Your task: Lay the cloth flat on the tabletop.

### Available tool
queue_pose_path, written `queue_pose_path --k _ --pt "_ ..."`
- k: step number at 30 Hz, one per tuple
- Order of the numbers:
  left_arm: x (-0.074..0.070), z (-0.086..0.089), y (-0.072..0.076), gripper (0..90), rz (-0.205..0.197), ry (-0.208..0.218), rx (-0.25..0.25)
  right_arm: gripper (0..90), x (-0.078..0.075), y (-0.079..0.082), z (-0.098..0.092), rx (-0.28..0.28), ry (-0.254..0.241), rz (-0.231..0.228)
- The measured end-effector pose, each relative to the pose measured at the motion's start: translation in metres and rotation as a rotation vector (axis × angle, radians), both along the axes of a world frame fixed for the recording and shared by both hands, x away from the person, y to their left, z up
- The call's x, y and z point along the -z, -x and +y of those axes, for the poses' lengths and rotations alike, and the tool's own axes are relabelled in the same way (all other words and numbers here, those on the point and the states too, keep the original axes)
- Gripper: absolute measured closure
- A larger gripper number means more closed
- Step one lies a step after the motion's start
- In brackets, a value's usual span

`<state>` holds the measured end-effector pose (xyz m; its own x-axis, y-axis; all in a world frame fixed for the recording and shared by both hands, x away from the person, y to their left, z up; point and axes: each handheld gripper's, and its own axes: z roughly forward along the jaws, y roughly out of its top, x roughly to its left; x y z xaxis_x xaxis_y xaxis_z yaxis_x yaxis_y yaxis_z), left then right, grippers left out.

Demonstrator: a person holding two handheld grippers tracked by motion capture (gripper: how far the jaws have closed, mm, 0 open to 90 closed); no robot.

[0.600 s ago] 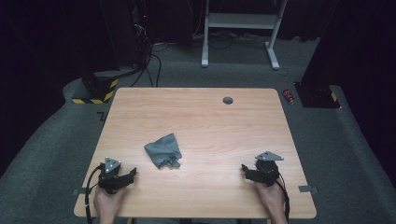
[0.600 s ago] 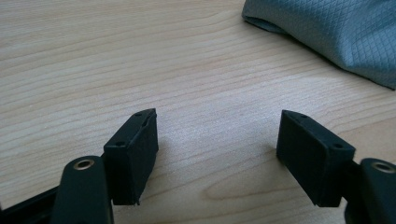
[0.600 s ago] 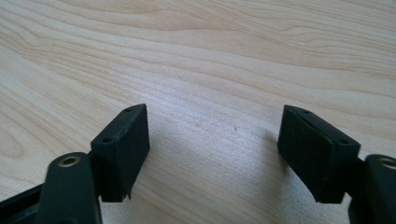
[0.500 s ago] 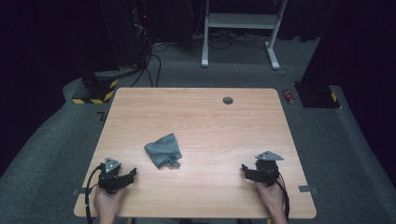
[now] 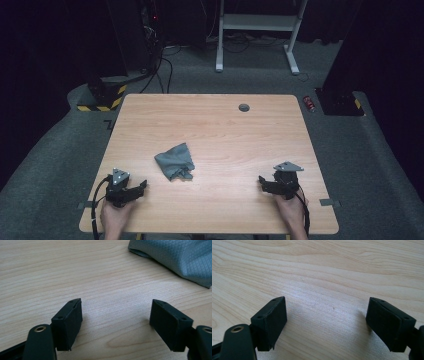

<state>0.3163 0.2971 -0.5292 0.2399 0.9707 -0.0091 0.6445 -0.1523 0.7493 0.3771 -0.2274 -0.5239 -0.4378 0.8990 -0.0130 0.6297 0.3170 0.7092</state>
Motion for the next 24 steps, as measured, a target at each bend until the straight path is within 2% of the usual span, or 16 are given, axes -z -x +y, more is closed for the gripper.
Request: queue_pose_path --k 6,11,16,24 --pt "0.0001 -0.005 -0.0014 22.0 0.007 -0.01 -0.018 16.8 -0.0001 -0.0001 0.0001 0.0 -0.001 0.0" --pt "0.0 -0.0055 -0.0013 21.9 0.008 -0.007 -0.019 16.8 -0.0001 -0.0001 0.0001 0.0 -0.001 0.0" --pt "-0.0008 -0.0041 -0.0006 22.2 0.009 0.051 -0.007 16.8 -0.0001 -0.0001 0.0001 0.0 -0.001 0.001" --pt "-0.003 -0.0098 -0.0011 22.7 0.011 0.078 0.012 16.9 -0.0001 -0.0001 0.0001 0.001 -0.001 0.0"
